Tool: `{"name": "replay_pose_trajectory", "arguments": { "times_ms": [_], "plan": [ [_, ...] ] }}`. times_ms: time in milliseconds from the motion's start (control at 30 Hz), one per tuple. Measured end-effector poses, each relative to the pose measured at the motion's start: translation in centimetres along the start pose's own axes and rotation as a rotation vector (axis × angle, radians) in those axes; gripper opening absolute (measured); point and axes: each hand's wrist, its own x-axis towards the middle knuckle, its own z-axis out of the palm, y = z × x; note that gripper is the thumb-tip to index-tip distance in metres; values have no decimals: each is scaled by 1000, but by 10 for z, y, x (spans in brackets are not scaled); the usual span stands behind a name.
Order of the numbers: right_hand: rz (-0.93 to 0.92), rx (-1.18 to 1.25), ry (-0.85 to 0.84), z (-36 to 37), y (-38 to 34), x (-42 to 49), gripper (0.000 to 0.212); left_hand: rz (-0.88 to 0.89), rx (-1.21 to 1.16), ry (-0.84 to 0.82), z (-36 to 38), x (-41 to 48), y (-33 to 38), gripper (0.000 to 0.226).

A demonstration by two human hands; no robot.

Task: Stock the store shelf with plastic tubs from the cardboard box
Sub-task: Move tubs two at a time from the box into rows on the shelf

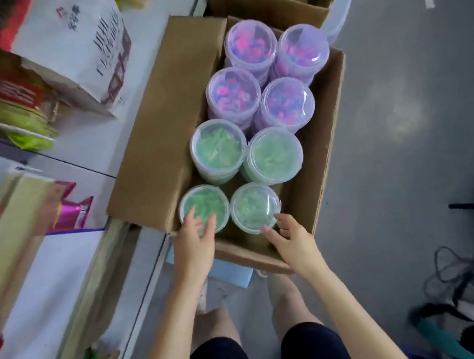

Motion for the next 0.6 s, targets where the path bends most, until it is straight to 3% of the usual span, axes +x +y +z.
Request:
{"name": "replay_pose_trajectory", "arguments": {
  "times_ms": [200, 300, 433, 600],
  "plan": [
    [63, 281, -30, -19, -13, 63, 47, -169, -381, 102, 53, 49, 41, 63],
    [140, 440, -51, -16, -17, 85, 33, -253, -578, 136, 75, 67, 52, 61],
    [311, 723, -124, -8, -21, 102, 47, -339, -826, 162, 92, 81, 67, 46],
    [327, 843, -96, -9, -22, 110, 45, -379, -995, 240, 102, 93, 70, 58]
  ]
}}
